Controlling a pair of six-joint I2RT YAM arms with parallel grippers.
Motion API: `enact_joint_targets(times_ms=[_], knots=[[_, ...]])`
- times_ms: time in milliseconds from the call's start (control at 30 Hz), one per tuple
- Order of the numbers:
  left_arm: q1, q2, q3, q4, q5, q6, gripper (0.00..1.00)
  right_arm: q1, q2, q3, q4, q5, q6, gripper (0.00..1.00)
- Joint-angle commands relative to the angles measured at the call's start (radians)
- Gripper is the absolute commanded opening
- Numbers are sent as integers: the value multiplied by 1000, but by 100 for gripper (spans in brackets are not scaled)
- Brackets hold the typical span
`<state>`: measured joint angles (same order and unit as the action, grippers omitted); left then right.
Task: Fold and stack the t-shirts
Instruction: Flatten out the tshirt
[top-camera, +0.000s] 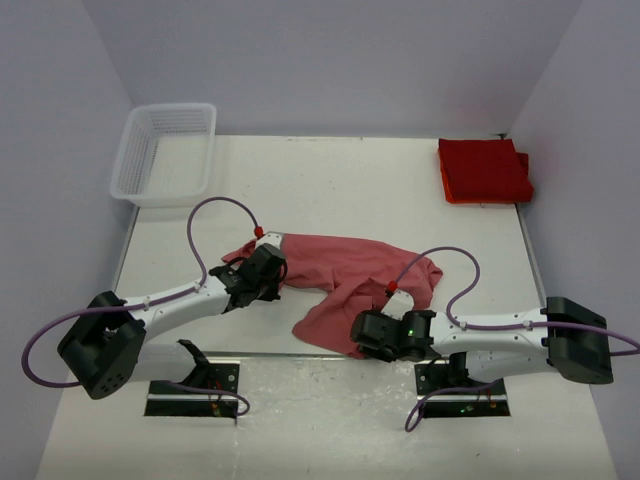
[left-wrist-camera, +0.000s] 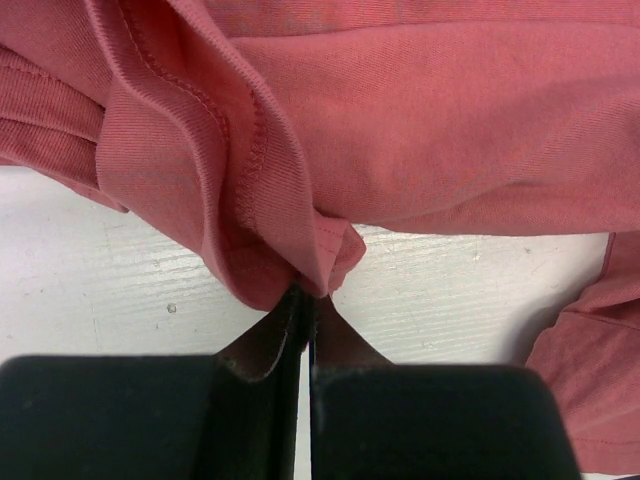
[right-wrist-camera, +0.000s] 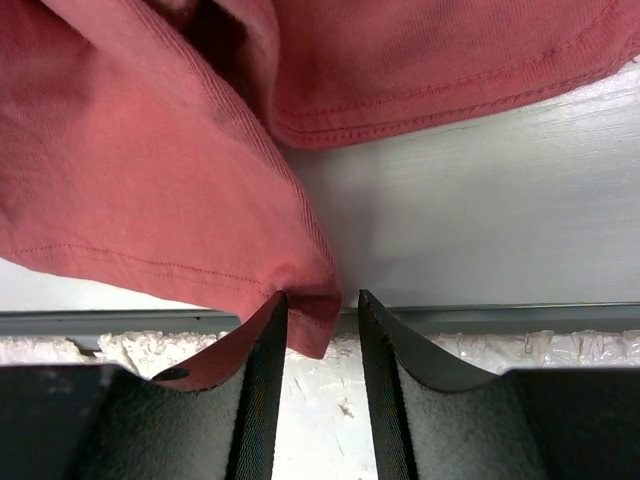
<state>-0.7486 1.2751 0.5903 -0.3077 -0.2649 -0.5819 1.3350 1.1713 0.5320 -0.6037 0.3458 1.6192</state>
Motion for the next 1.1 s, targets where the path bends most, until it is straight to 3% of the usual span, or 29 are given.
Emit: enact_joint_targets(times_ms=[0, 600, 1067], knots=[[-8, -6, -12, 30, 6, 19, 0, 12, 4, 19, 28, 25, -7, 37], [-11, 3, -17, 35, 4, 17, 0, 39, -7, 11, 71, 41, -32, 38], [-15, 3, -11, 30, 10, 21, 0, 38, -18, -18, 76, 35, 7, 21]])
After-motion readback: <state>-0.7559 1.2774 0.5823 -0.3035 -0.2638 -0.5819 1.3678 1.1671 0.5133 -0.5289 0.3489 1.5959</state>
